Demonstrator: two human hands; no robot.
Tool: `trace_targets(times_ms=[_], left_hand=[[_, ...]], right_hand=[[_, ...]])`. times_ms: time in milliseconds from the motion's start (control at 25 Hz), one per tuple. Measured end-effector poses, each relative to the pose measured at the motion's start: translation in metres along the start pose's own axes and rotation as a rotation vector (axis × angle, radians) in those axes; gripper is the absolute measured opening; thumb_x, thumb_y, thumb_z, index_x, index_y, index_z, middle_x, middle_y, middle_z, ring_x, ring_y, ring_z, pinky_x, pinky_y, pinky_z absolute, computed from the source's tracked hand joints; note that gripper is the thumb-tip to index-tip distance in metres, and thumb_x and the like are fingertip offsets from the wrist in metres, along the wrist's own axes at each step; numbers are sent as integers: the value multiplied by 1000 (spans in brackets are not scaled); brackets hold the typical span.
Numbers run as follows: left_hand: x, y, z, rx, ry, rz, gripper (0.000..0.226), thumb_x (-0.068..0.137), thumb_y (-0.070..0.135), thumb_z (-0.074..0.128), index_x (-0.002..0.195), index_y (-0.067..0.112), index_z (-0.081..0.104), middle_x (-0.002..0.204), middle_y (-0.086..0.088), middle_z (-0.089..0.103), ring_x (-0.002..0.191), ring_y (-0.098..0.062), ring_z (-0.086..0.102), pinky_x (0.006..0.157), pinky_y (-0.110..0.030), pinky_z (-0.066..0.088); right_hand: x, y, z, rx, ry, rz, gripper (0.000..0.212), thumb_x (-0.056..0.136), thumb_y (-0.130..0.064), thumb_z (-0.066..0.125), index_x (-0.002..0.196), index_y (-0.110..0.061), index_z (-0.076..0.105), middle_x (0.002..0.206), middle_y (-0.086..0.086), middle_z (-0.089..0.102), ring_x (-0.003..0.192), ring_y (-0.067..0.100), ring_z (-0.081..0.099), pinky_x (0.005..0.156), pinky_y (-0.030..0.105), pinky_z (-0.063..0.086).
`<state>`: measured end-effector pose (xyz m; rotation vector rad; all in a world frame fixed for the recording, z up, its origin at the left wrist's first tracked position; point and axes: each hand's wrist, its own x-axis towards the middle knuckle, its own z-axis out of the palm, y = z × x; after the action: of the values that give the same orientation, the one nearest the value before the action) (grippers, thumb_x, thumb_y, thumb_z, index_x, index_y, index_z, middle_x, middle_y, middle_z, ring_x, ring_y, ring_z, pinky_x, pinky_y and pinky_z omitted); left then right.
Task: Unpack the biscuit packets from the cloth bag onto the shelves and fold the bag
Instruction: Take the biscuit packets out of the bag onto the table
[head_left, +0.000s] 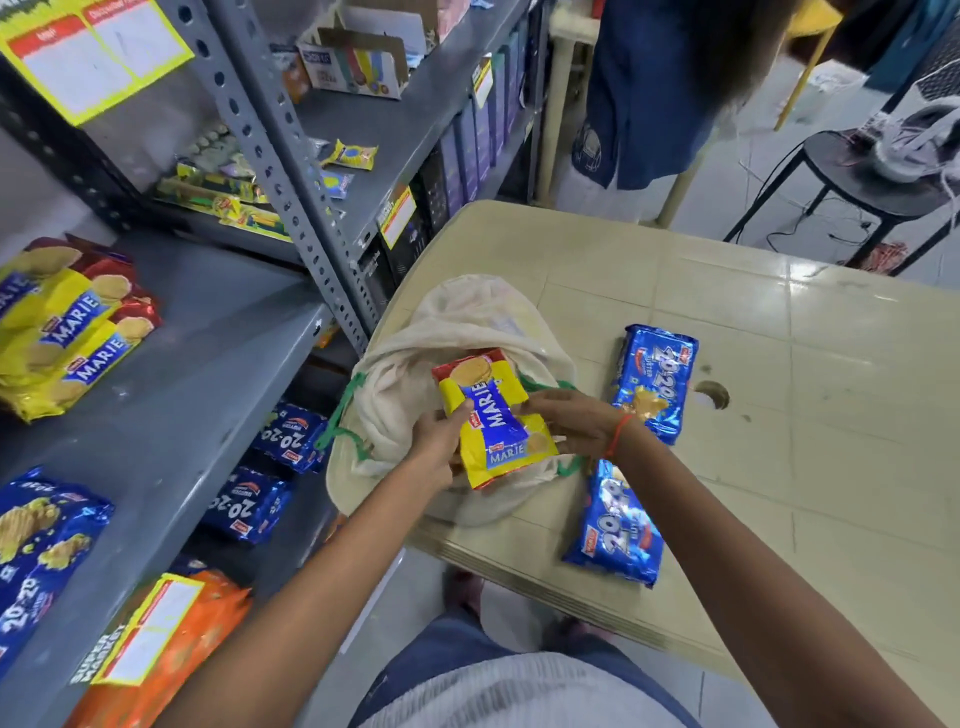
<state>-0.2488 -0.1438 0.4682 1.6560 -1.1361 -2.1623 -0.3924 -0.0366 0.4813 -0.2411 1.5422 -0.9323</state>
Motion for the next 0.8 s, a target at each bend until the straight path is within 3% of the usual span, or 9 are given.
trace_targets(times_ms=[80, 120, 240, 360, 480, 560, 680, 800], left_hand=[[-14, -21, 23, -28, 53, 82, 43, 86, 20, 66, 119, -4, 53, 109, -20, 66, 82, -30, 66, 84, -50, 54], [-23, -30, 34, -44, 77, 113, 43, 85, 20, 66, 119, -3, 52, 112, -21, 65, 89, -33, 66, 87, -51, 54], [-54, -56, 81, -40, 95, 211, 32, 88, 17, 62, 115, 6, 47, 110, -12, 62, 98, -31, 64, 91, -49, 53], [-70, -69, 128, 20, -25, 303, 43, 85, 18, 66, 123, 8, 48, 114, -12, 63, 101, -30, 64, 93, -51, 51], [-51, -69, 172, 253, -159, 374, 45, 81, 28, 68, 120, 10, 55, 117, -16, 66, 104, -34, 65, 92, -53, 52], [-36, -67, 203, 416, -241, 405, 39, 81, 35, 65, 113, 15, 60, 111, -14, 69, 101, -32, 66, 91, -55, 52], [-20, -67, 252, 679, -337, 422, 37, 91, 33, 52, 123, 15, 55, 119, -8, 65, 106, -28, 63, 95, -47, 51], [-13, -72, 294, 871, -392, 389, 36, 96, 18, 40, 131, 12, 46, 127, -10, 58, 108, -28, 59, 91, -40, 51]], right_hand=[[-21, 8, -19, -57, 64, -21, 15, 81, -29, 69, 86, -20, 58, 76, -2, 60, 65, 8, 53, 49, 16, 44], [-28, 14, -28, -83, 85, -23, 19, 81, -32, 69, 87, -19, 57, 75, -3, 59, 67, 9, 53, 52, 18, 45], [-46, 39, -64, -14, 133, -37, 29, 75, -40, 73, 83, -17, 57, 84, 2, 64, 77, 13, 60, 57, 23, 48], [-62, 62, -104, 175, 214, -121, 20, 79, -33, 71, 80, -18, 57, 86, 5, 66, 71, 11, 63, 51, 20, 47], [-76, 76, -137, 359, 366, -209, 23, 83, -23, 68, 100, -7, 64, 88, 9, 66, 64, 10, 64, 50, 18, 50], [-80, 84, -161, 428, 459, -247, 19, 86, -17, 64, 101, -5, 63, 88, 10, 66, 66, 12, 65, 55, 22, 52], [-74, 96, -192, 463, 631, -299, 11, 88, -11, 60, 98, -5, 60, 95, 19, 67, 82, 26, 65, 68, 31, 53], [-65, 107, -218, 395, 802, -253, 25, 88, -13, 61, 107, 3, 59, 111, 24, 65, 92, 29, 62, 82, 40, 52]])
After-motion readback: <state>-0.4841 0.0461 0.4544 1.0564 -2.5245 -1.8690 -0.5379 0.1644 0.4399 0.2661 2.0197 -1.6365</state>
